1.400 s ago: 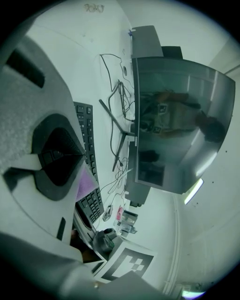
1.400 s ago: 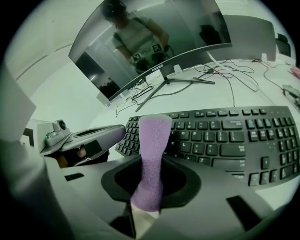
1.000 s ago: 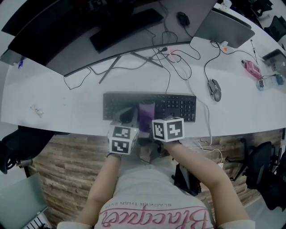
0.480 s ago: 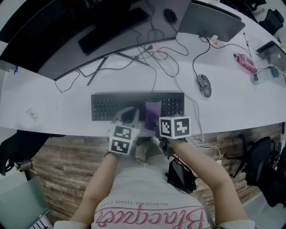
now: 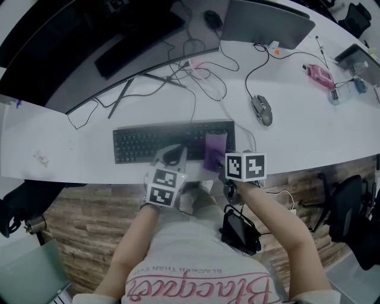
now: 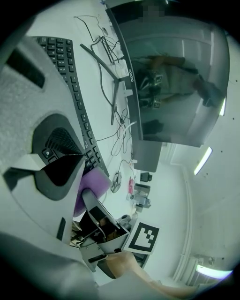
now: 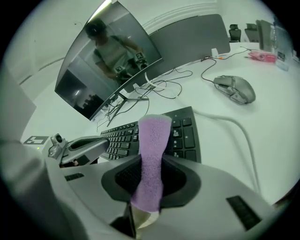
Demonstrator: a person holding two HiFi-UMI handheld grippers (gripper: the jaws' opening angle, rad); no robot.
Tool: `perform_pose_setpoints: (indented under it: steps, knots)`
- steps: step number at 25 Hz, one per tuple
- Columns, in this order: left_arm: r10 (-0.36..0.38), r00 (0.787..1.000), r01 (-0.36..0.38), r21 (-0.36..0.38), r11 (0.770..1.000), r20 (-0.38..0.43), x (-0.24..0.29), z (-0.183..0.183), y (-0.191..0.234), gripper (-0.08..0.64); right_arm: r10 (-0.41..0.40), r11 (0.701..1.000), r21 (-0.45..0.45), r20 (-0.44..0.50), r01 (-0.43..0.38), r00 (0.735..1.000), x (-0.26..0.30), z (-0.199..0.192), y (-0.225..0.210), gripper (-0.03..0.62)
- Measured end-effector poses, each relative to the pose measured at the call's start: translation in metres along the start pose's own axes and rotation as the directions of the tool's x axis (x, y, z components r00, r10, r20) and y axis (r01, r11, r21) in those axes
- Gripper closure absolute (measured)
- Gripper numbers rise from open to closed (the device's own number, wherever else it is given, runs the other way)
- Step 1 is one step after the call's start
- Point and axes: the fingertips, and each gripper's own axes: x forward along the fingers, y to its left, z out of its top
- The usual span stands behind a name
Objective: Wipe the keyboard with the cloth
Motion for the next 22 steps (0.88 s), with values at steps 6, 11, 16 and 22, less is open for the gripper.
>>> perform_pose_setpoints:
  steps: [6, 11, 16, 22]
  knots:
    - [-0.008, 1.0, 0.008, 0.01, 1.0, 0.005, 0.007, 0.007, -0.015, 0.555, -0.056, 0.998, 0.0, 0.021, 0.056, 0.998, -0.021, 0.002, -0.032, 0.502]
    - [-0.004, 1.0, 0.004, 0.023, 1.0, 0.016, 0.01, 0.014, -0.025, 0.555, -0.114, 0.993, -0.025, 0.047, 0.116, 0.992, -0.038, 0.003, -0.058, 0.502]
    - [0.007, 1.0, -0.008, 0.023, 1.0, 0.028, 0.009, 0.018, -0.032, 0.555, -0.175, 0.983, -0.051, 0.063, 0.178, 0.983, -0.054, 0.002, -0.081, 0.502]
    - [0.034, 0.998, -0.035, 0.005, 0.999, 0.061, -0.003, 0.023, -0.034, 0.555, -0.232, 0.961, -0.119, 0.149, 0.25, 0.961, -0.076, 0.01, -0.088, 0.502]
